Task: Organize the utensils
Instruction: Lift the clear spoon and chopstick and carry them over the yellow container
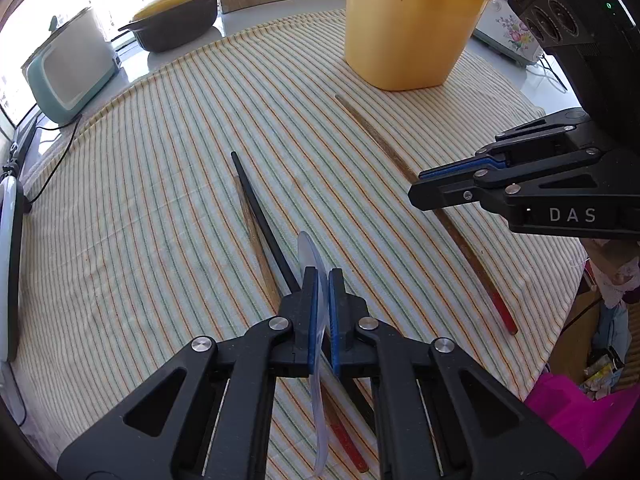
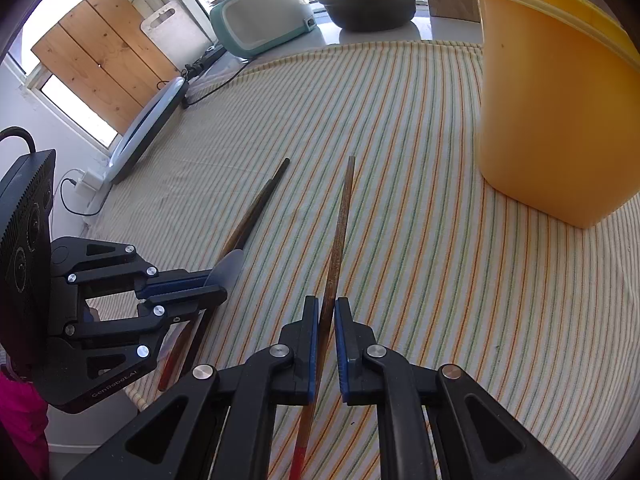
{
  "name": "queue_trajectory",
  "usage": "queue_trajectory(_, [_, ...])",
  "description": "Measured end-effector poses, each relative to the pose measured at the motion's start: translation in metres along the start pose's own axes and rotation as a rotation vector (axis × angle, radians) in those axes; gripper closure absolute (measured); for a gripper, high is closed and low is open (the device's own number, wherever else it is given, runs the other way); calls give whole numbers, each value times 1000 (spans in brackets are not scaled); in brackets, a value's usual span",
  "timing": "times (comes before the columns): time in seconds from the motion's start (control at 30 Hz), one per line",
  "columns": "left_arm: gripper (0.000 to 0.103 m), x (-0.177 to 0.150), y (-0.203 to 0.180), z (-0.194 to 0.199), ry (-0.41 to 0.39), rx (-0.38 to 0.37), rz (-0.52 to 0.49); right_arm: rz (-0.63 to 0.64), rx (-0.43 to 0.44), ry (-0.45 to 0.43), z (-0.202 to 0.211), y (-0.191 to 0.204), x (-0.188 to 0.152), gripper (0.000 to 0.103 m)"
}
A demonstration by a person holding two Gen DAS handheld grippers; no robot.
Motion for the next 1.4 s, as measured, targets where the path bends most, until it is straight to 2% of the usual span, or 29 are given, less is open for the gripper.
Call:
queue_trajectory(0.23, [101,-5,22,9,-20,-24,67,17,-5,6,-2,5,-1,97])
queue_trajectory(0.37, [103,1,25,27,-80,-46,90,16,9,-10,3,8,1,98])
queue_trajectory(0.77, [103,42,23,93,-327,-142,145,5,-3,-177,60,0,14,99])
queue_trajectory(1.03, [103,70,10,115,-422,-178,130,-32,-26,-300,104,-22,18,99])
queue_trajectory(1.4, [103,110,-17,138,-512,-209,82,-60,-85,-469,166,-46,36,99])
Point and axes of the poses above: each gripper's, at about its wrist camera, not at the fingertips, and z roughly against the way its jaws point, y to its left, x to its top, the point moved 8 cm from there along -z, roughly the way its jaws point, and after that the axes turned 12 degrees about -x, right-handed, at the moved point
